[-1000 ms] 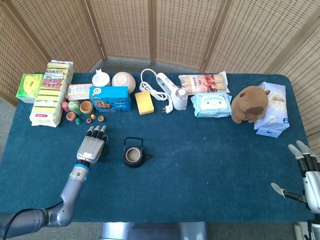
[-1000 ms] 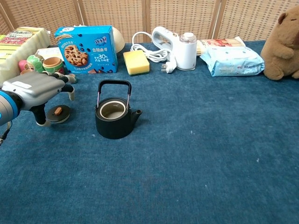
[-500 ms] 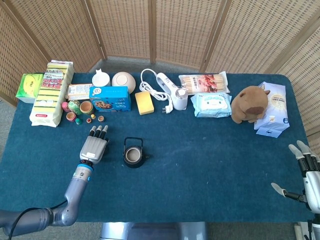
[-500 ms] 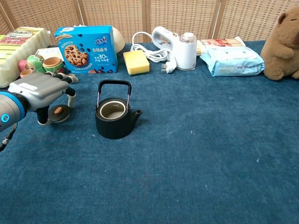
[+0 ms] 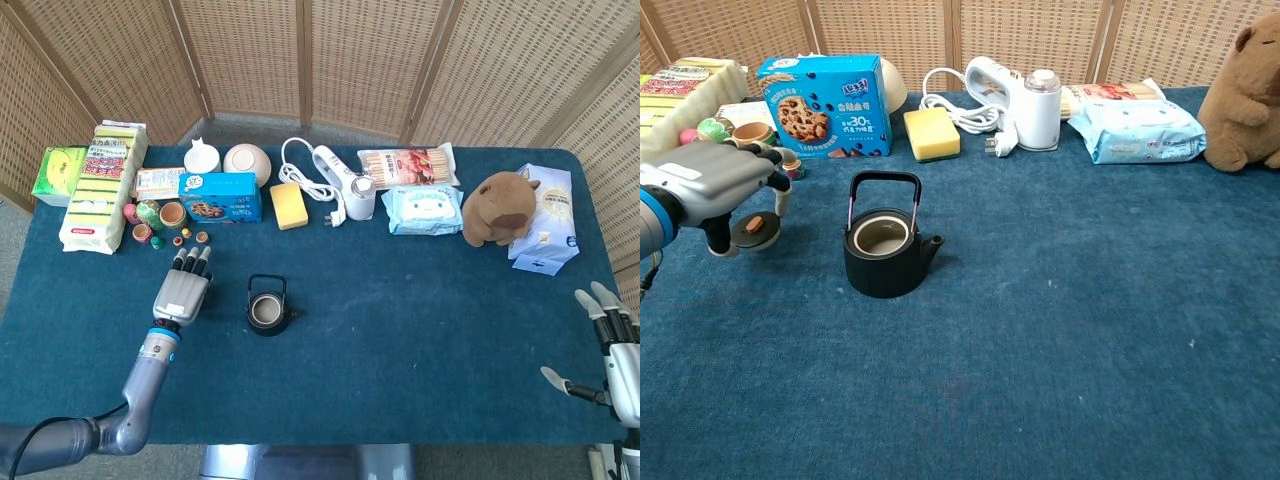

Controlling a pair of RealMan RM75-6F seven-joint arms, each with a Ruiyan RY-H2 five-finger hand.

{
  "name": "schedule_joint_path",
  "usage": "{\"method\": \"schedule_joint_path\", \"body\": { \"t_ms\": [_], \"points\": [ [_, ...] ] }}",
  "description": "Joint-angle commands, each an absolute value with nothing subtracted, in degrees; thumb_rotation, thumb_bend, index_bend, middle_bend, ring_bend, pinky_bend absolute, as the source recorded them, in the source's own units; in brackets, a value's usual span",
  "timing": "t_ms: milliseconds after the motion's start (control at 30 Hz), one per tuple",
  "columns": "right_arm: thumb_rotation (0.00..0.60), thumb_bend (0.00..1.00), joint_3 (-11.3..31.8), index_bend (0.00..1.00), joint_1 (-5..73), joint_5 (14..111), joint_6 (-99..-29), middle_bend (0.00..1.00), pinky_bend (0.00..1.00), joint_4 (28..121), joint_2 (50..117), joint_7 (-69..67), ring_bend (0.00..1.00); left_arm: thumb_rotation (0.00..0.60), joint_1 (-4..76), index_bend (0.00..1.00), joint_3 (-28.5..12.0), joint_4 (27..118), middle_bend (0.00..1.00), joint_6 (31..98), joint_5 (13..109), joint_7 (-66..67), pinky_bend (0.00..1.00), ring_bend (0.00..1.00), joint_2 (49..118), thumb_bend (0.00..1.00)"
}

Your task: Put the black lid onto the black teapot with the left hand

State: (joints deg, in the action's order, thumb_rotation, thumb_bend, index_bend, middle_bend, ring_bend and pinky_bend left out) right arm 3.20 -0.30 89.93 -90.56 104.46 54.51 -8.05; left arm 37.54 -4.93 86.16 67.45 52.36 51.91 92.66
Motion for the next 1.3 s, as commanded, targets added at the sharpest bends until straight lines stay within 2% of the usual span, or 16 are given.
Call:
{"method": "schedule_joint_path", "body": {
  "t_ms": [33, 467, 667, 1033, 1300],
  "points": [
    [0.543, 0.03, 3.1, 0.09, -0.2, 90.0, -90.4, 0.00, 0.00, 104.6, 54.7, -7.7, 0.00, 0.600, 37.1, 0.45, -4.7, 88.4, 0.00, 68.8, 54.1, 51.4, 0.07, 0.00, 90.9, 0.22],
    [0.544, 0.03, 2.9, 0.09, -0.3, 90.0, -90.3, 0.00, 0.00, 104.9, 54.9, -6.7, 0.00, 0.600, 36.7, 0.45, -2.2, 97.0, 0.00, 71.1, 66.1, 48.1, 0.07, 0.00, 83.4, 0.22],
    [0.545, 0.03, 2.9, 0.09, -0.3, 89.9, -90.3, 0.00, 0.00, 105.0, 54.9, -6.8, 0.00, 0.600, 37.2, 0.45, 0.0, 98.0, 0.00, 70.9, 76.0, 44.4, 0.07, 0.00, 80.6, 0.22],
    [0.543, 0.03, 3.0, 0.09, -0.4, 89.8, -90.5, 0.00, 0.00, 105.1, 54.8, -6.8, 0.00, 0.600, 39.7, 0.45, 0.2, 95.9, 0.00, 67.6, 83.2, 44.3, 0.07, 0.00, 82.7, 0.22],
    [0.543, 0.03, 3.0, 0.09, -0.4, 89.8, -90.5, 0.00, 0.00, 105.0, 54.4, -7.5, 0.00, 0.600, 41.1, 0.45, -1.1, 95.6, 0.00, 64.2, 80.7, 50.9, 0.07, 0.00, 85.9, 0.22]
  ]
}}
